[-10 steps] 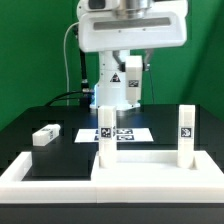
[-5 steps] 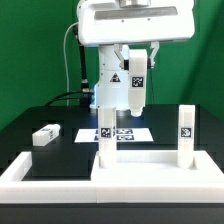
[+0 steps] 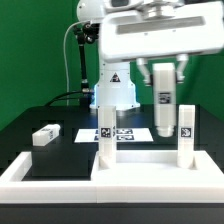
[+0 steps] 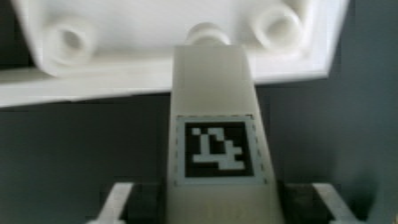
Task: Assemble desk
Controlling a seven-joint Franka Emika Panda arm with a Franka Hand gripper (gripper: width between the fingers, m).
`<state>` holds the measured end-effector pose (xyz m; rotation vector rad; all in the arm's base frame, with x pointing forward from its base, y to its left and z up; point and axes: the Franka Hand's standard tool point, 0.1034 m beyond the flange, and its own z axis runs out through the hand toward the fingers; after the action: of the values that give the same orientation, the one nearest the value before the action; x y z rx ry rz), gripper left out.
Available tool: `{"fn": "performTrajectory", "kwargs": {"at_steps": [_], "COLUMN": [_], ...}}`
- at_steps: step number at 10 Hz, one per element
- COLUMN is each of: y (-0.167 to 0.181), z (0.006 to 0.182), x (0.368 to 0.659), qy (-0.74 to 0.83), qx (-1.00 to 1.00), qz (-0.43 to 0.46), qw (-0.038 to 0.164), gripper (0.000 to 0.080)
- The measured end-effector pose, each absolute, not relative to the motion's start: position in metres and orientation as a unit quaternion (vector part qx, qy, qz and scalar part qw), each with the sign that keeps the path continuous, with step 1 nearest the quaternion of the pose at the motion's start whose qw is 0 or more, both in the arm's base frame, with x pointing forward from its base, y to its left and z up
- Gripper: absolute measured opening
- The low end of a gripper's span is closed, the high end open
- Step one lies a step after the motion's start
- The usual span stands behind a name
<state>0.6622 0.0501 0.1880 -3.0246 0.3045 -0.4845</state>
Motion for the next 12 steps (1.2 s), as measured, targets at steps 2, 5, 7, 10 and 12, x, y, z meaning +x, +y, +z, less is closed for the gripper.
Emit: {"fn": "performTrajectory", "kwargs": {"at_steps": [2, 5, 7, 10, 12], "y": [0.075, 0.090, 0.095, 0.095, 0.094], "z": [0.180, 0.175, 0.164, 0.163, 0.156], "x": [0.664, 0.660, 0.646, 0.646, 0.647], "qy": [0.091, 0.102, 0.081, 0.082, 0.076], "qx": [-0.983, -0.977, -0.971, -0.972, -0.968], "qz": [-0.156, -0.184, -0.224, -0.221, -0.237], "qw": [0.025, 0.020, 0.017, 0.016, 0.017], "gripper": [0.0290, 0.0290, 0.0290, 0.0290, 0.0290]}}
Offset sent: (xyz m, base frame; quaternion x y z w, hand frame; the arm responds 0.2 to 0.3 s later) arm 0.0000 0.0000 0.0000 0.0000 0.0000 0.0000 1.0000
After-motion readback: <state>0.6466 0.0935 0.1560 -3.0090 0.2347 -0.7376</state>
